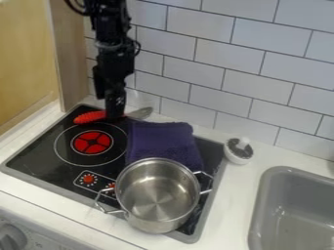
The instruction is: Move the red spoon to the bottom left of the stove
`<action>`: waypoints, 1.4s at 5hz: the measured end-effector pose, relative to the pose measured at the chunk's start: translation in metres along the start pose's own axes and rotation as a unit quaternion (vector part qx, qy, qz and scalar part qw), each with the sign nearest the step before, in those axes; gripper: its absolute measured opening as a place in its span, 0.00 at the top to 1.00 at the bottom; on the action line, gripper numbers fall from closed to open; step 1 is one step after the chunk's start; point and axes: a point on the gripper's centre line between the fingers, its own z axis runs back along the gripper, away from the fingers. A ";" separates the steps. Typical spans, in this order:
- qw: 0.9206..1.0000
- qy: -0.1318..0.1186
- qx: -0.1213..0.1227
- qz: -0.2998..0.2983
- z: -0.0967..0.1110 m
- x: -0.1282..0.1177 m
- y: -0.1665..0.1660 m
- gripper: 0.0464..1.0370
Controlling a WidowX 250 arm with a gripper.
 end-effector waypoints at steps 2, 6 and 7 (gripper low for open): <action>1.000 0.006 -0.001 0.027 -0.013 0.000 0.002 0.04; 0.999 0.012 -0.012 0.047 -0.023 0.005 0.014 0.59; 0.999 0.015 -0.015 0.049 -0.024 0.003 0.014 0.71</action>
